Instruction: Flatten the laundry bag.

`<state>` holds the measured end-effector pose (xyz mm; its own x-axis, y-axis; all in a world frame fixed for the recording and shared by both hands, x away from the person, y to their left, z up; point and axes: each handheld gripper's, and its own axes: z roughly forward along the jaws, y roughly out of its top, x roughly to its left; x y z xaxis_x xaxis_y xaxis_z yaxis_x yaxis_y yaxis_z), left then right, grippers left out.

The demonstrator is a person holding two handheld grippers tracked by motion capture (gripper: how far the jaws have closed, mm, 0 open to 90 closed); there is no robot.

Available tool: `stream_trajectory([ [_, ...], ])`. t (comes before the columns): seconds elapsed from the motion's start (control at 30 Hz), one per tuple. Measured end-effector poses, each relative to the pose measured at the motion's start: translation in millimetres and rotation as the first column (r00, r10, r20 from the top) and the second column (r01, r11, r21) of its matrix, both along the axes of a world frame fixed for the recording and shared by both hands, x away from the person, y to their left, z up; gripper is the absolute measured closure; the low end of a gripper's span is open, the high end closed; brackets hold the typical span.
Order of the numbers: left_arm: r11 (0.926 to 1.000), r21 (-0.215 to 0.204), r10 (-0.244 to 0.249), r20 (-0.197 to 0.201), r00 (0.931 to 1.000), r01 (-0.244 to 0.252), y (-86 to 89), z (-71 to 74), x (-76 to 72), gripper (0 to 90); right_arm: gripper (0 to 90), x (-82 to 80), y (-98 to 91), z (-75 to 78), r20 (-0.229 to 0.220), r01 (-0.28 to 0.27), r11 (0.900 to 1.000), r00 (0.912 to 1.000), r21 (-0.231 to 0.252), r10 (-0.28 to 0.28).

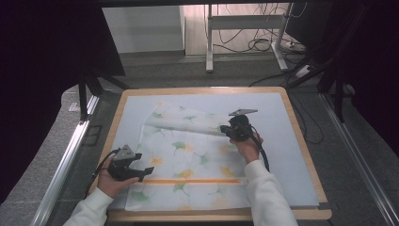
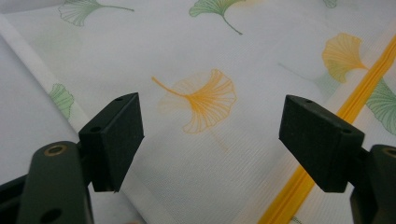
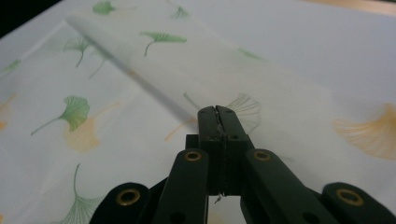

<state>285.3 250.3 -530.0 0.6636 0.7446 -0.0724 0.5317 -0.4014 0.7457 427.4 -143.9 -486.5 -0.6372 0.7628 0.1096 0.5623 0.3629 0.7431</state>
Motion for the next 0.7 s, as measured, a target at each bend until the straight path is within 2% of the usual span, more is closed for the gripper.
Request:
stream_trajectory([
  [0.17, 1.0000, -0.006, 0.003, 0.002, 1.0000, -0.003, 0.3, 0.4, -0.1, 21.7, 89.2, 3.4, 10.3, -14.7, -0.040, -0.044, 0.9975, 0.9983, -0.056, 0.042],
  [0.33, 0.9999, -0.012, 0.004, 0.006, 1.0000, -0.004, 1.2, 1.7, -1.1, 21.7, 89.2, 8.4, 14.4, -23.1, -0.054, -0.036, 0.9969, 0.9980, -0.070, 0.033],
  [0.47, 0.9999, -0.013, 0.003, 0.007, 1.0000, -0.003, 1.2, 1.5, -0.9, 21.7, 89.2, 18.4, 16.8, -29.7, -0.062, -0.029, 0.9957, 0.9978, -0.087, 0.024],
  [0.63, 1.0000, -0.009, 0.001, 0.006, 1.0000, -0.001, 1.2, 1.2, -0.6, 21.7, 89.2, 32.6, 14.9, -30.5, -0.066, -0.005, 0.9958, 0.9978, -0.092, -0.001],
  [0.7, 0.9999, -0.011, 0.002, 0.004, 1.0000, -0.002, 0.7, 0.7, -0.3, 21.7, 89.2, 39.3, 13.6, -29.7, -0.055, 0.009, 0.9961, 0.9984, -0.088, -0.014],
])
